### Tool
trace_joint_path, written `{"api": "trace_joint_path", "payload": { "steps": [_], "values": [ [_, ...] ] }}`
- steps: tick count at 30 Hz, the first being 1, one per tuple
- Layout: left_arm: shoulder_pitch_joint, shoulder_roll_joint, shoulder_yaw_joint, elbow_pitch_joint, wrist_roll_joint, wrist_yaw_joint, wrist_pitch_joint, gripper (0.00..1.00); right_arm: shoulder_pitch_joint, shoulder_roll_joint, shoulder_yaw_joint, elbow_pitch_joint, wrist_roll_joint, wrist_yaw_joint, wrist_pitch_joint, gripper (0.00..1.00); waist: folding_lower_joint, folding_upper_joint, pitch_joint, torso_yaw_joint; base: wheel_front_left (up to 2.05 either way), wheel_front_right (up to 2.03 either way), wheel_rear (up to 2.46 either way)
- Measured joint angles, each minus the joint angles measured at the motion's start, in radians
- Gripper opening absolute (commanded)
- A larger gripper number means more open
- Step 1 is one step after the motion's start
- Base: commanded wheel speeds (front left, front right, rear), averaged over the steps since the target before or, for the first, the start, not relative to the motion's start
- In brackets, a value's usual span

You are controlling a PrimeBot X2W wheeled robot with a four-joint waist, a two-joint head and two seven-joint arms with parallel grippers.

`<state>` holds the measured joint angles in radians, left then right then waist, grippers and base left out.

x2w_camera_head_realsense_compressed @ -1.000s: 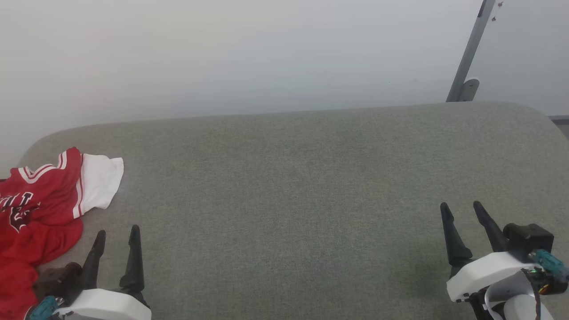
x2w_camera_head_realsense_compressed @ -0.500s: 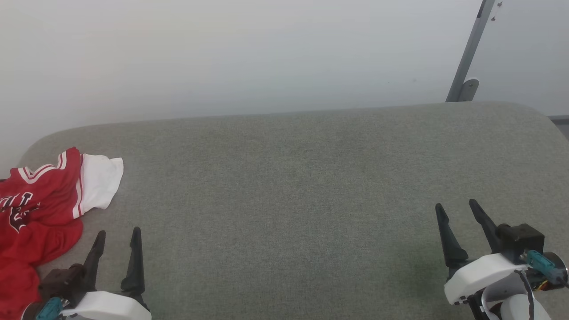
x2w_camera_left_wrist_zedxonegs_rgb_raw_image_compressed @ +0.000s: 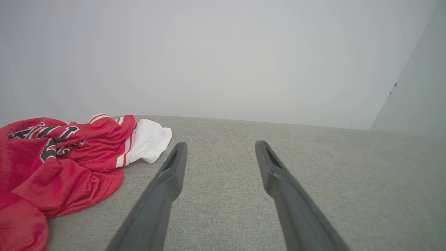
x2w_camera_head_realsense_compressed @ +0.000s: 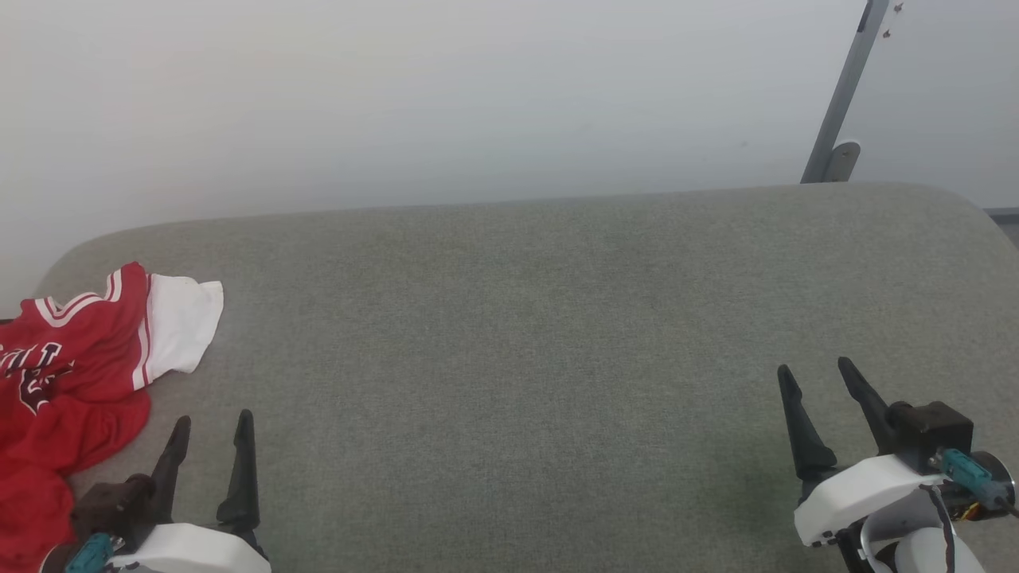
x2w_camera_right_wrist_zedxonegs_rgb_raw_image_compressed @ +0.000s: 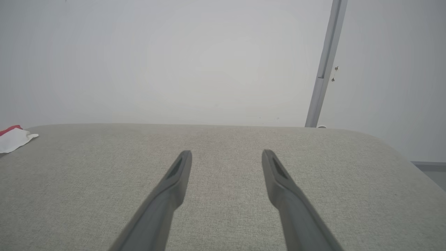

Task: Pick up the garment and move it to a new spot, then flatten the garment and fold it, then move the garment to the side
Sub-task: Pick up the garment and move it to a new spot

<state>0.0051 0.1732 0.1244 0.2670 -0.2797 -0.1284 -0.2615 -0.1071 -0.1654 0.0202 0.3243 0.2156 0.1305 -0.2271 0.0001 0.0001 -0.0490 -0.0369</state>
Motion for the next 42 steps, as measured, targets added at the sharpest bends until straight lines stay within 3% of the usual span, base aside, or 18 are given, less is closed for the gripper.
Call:
{"api": "trace_joint_path", "payload": {
  "steps": [10,32,42],
  "values": [
    [-0.031,0.005,0.015,0.041,-0.012,0.007,0.0,1.0,-0.005,-0.004,0.054,0.001,0.031,0.0,0.002,1.0,0.0,0.0,-0.002,0.059,0.0,0.0,0.0],
    [-0.044,0.057,0.07,0.037,-0.044,0.036,0.001,1.0,-0.083,-0.001,0.193,0.065,0.058,0.0,-0.003,1.0,0.0,0.0,-0.021,0.351,0.0,0.0,0.0],
    [-0.043,0.057,0.075,0.034,-0.073,0.043,0.007,1.0,-0.092,-0.014,0.183,0.074,0.062,0.0,-0.011,1.0,0.0,0.0,-0.003,0.377,0.0,0.0,0.0]
  ]
}}
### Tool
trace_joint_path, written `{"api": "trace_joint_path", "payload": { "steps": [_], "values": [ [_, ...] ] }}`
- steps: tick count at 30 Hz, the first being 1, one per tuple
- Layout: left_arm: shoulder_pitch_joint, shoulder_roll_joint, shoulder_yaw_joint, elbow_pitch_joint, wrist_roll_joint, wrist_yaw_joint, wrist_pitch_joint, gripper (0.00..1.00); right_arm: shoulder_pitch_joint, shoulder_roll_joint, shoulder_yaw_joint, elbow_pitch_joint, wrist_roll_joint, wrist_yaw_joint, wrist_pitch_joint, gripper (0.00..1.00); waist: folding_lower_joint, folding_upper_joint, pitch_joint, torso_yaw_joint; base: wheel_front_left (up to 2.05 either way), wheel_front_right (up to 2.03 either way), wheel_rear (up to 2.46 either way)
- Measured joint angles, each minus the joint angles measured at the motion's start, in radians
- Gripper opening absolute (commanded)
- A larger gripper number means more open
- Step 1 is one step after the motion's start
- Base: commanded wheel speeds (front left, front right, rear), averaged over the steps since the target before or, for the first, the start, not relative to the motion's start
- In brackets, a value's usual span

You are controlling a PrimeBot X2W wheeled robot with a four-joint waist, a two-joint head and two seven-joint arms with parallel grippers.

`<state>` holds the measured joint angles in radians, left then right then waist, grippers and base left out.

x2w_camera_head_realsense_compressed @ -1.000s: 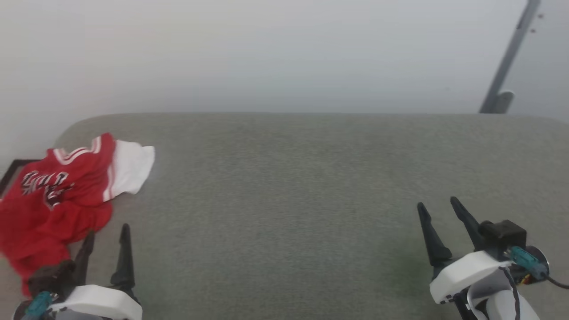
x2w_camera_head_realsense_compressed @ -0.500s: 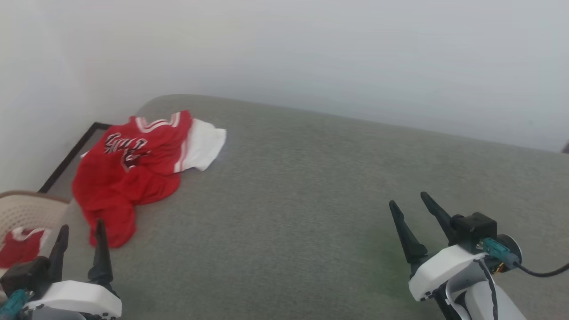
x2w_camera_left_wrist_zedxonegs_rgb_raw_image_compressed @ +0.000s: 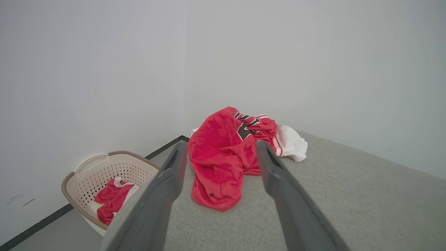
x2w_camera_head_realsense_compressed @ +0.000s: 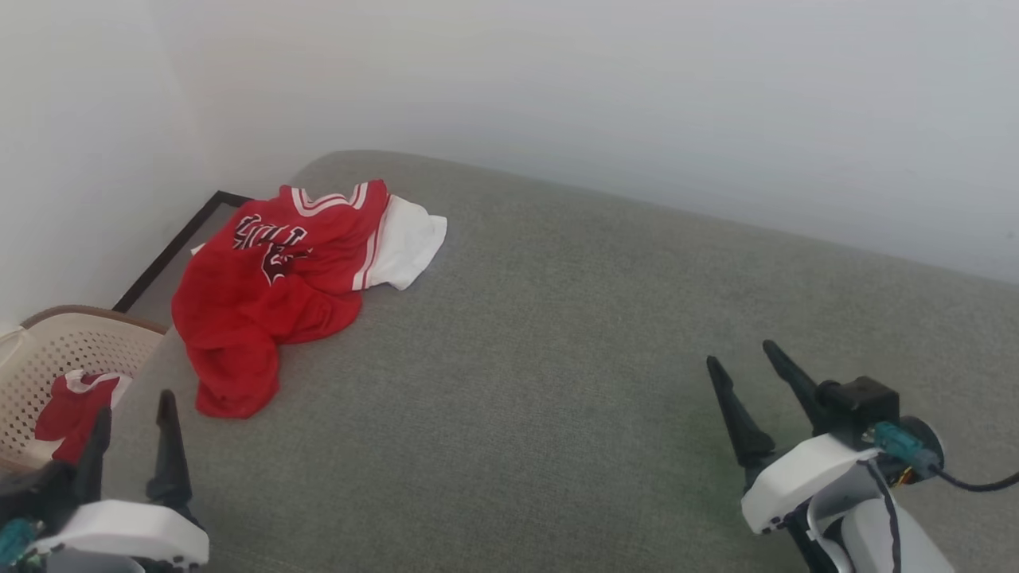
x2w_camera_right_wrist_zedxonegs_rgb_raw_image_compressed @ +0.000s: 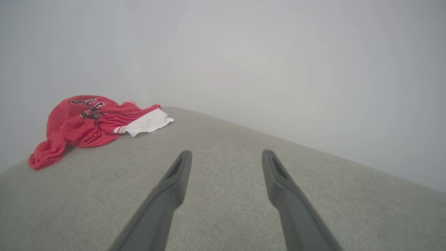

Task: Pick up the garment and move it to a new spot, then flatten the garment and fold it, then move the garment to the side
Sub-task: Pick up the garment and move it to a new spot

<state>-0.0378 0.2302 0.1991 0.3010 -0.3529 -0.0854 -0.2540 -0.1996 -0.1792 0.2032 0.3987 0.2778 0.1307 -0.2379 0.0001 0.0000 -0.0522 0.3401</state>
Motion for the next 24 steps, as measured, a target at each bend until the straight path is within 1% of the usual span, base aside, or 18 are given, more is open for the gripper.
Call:
{"api": "trace_joint_path", "payload": {
  "steps": [7,14,19,24],
  "values": [
    [-0.091,0.032,0.004,0.018,-0.025,-0.003,0.027,1.0,-0.029,-0.025,-0.026,-0.03,-0.007,0.0,0.01,1.0,-0.0001,0.0,0.057,-0.025,0.0,0.0,0.0],
    [-0.247,0.079,0.007,0.085,-0.038,-0.006,0.041,1.0,-0.083,-0.067,-0.065,-0.103,-0.021,0.0,0.038,1.0,0.0,0.0,0.167,-0.066,0.0,0.0,0.0],
    [-0.385,0.107,0.009,0.171,-0.063,-0.007,0.045,1.0,-0.125,-0.1,-0.09,-0.162,-0.027,0.0,0.062,1.0,0.0,0.0,0.273,-0.1,0.0,0.0,0.0],
    [-0.524,0.135,0.002,0.299,-0.073,-0.013,0.051,1.0,-0.153,-0.128,-0.108,-0.214,-0.038,0.0,0.081,1.0,0.0,0.0,0.383,-0.135,0.0,0.0,0.0]
  ]
}}
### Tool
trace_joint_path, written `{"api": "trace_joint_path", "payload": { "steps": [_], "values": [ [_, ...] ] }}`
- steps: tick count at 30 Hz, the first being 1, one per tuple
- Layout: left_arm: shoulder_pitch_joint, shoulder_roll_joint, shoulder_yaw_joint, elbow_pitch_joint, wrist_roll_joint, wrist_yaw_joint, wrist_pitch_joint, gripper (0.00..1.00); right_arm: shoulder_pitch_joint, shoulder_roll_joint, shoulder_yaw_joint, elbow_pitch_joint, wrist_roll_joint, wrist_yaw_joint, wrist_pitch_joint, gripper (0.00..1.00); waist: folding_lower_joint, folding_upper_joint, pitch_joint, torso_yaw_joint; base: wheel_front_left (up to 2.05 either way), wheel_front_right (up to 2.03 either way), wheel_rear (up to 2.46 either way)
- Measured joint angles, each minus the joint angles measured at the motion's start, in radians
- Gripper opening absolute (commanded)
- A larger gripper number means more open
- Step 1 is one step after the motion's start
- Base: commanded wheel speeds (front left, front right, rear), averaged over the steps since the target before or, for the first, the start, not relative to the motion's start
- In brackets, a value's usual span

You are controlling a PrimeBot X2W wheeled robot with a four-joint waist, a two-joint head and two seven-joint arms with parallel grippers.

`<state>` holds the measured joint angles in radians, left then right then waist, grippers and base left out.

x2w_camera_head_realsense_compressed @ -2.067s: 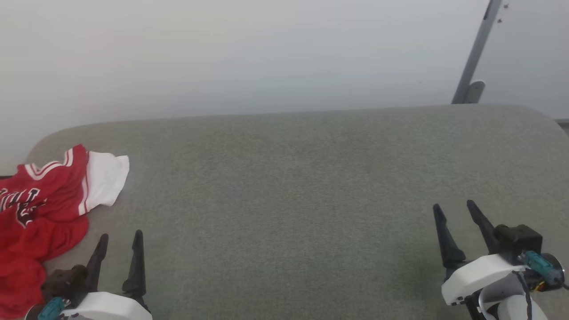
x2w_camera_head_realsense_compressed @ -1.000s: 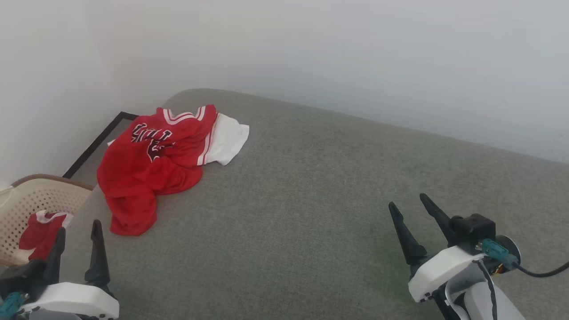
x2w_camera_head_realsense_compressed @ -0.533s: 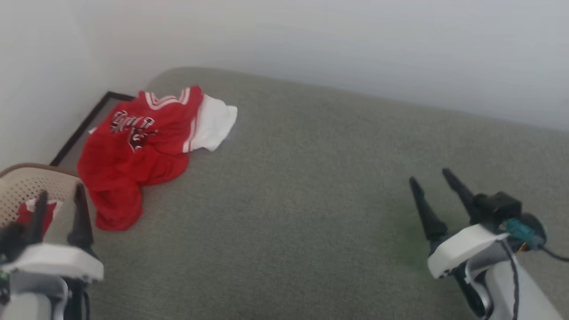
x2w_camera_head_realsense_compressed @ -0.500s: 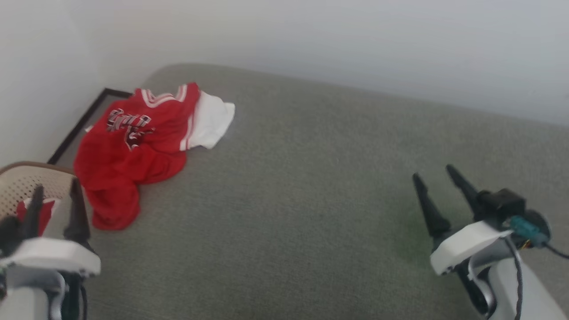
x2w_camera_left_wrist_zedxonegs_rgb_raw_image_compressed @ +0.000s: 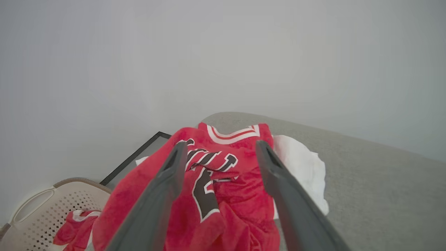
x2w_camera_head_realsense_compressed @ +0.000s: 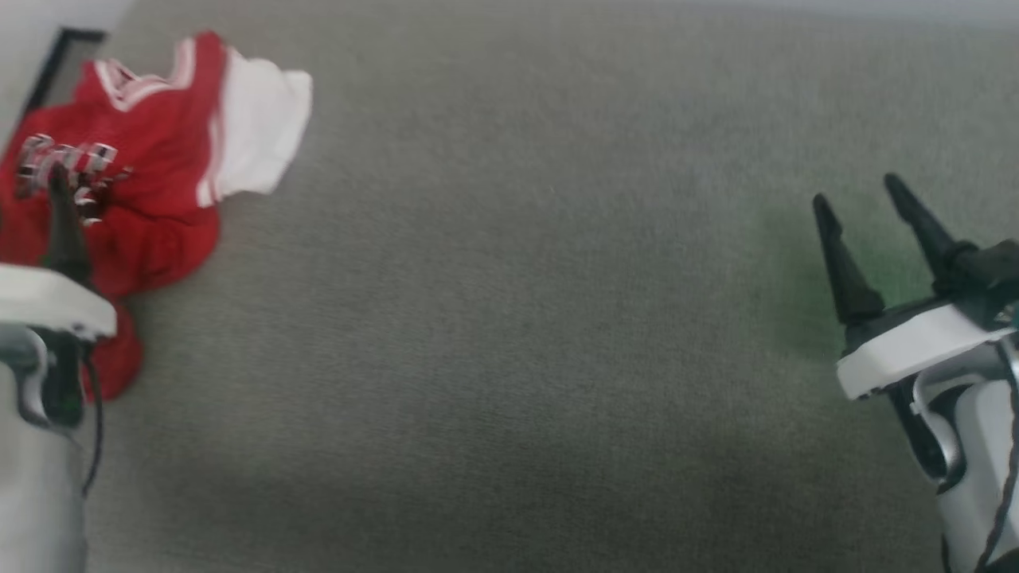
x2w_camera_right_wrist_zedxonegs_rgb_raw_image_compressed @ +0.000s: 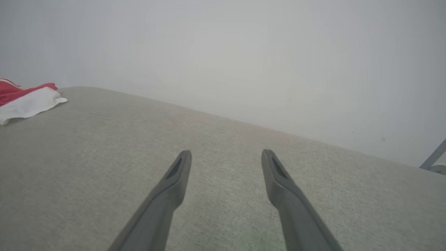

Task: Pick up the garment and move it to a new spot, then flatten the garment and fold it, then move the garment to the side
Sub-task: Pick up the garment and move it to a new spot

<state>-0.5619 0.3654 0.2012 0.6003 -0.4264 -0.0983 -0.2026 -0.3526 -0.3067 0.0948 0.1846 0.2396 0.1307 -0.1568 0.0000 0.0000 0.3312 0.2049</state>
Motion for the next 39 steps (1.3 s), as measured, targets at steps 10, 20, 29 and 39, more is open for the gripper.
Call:
{"api": "trace_joint_path", "payload": {
  "steps": [10,20,29,39],
  "values": [
    [-0.258,0.057,-0.036,0.364,-0.003,0.019,0.142,1.0,-0.015,-0.038,-0.026,-0.11,-0.013,0.0,0.046,1.0,0.0,0.0,0.148,-0.052,0.0,0.0,0.0],
    [-0.441,0.085,-0.037,0.612,-0.035,0.062,0.373,1.0,-0.019,-0.076,-0.049,-0.237,-0.023,0.0,0.121,1.0,0.0,0.0001,0.224,-0.066,0.0,0.0,0.0],
    [-0.478,0.081,-0.05,0.644,-0.043,0.067,0.414,0.0,-0.005,-0.077,-0.068,-0.274,-0.027,0.0,0.148,1.0,0.0,0.0,0.228,-0.06,0.0,0.0,0.0],
    [-0.518,0.135,-0.1,0.619,0.001,0.037,0.215,0.0,0.002,-0.056,-0.068,-0.237,-0.033,0.0,0.123,1.0,0.0,0.0,0.164,-0.049,0.0,0.0,0.0]
  ]
}}
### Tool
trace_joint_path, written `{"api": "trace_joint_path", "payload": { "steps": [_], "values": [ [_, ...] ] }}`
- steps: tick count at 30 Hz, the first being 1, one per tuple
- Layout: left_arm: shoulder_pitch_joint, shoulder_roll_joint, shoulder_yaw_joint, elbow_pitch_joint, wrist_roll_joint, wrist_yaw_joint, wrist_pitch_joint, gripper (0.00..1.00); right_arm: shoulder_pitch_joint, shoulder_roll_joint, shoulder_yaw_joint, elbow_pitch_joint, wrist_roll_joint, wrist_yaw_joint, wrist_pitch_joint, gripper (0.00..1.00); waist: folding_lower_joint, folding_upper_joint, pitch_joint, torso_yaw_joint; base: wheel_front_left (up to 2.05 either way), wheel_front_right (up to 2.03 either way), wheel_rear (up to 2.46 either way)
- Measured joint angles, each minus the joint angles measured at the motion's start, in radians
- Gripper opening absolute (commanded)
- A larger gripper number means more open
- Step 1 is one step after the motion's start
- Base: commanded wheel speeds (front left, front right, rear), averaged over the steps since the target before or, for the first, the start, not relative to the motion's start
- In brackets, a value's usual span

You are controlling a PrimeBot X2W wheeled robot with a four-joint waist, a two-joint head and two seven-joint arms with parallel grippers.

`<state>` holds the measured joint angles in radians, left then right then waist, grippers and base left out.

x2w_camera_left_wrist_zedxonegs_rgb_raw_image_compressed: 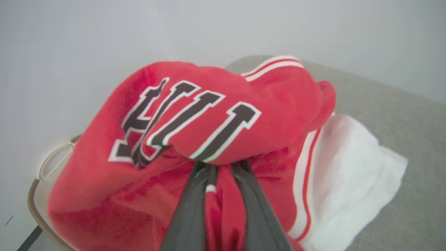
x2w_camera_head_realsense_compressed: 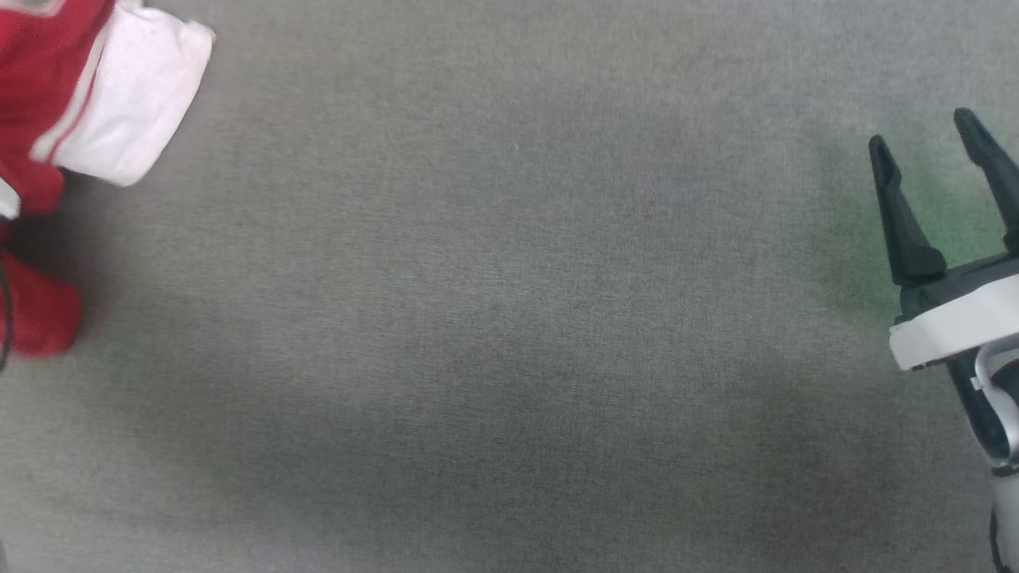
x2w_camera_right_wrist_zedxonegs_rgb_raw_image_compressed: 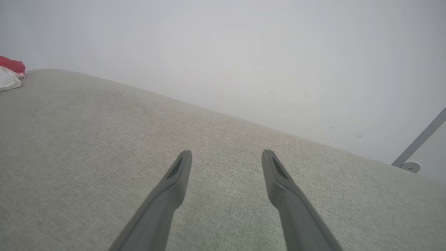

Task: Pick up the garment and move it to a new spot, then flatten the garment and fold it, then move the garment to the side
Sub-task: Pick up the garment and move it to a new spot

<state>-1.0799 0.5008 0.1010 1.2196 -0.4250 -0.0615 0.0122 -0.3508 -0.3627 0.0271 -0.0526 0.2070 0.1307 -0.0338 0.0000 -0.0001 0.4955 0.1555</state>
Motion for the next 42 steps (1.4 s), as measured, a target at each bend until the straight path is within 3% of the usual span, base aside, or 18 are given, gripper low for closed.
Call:
{"api": "trace_joint_path", "payload": {
  "steps": [11,18,27,34,42],
  "values": [
    [-0.092,0.063,-0.101,-0.064,0.075,-0.049,-0.12,0.0,0.013,0.049,0.027,0.094,-0.006,0.0,-0.05,1.0,0.0,0.0,-0.128,0.023,0.0,0.0,0.0],
    [-0.134,0.084,-0.176,-0.122,0.092,-0.064,-0.105,0.0,0.016,0.079,0.035,0.134,-0.007,0.0,-0.081,1.0,0.0,0.0,-0.206,0.027,0.0,0.0,0.0],
    [-0.095,0.087,-0.328,-0.369,-0.016,-0.068,0.018,0.0,0.026,0.108,0.011,0.175,-0.014,0.0,-0.113,1.0,0.0,0.0001,-0.279,0.011,0.0,0.0,0.0],
    [0.018,0.123,-0.362,-0.656,-0.103,-0.067,0.176,0.0,0.035,0.117,-0.026,0.194,-0.024,0.0,-0.135,1.0,0.0,0.0001,-0.305,-0.047,0.0,0.0,0.0],
    [0.156,0.125,-0.391,-1.017,-0.138,0.015,0.37,0.0,0.039,0.131,-0.085,0.22,-0.034,0.0,-0.161,1.0,0.0,0.0,-0.31,-0.149,0.0,0.0,0.0]
  ]
}}
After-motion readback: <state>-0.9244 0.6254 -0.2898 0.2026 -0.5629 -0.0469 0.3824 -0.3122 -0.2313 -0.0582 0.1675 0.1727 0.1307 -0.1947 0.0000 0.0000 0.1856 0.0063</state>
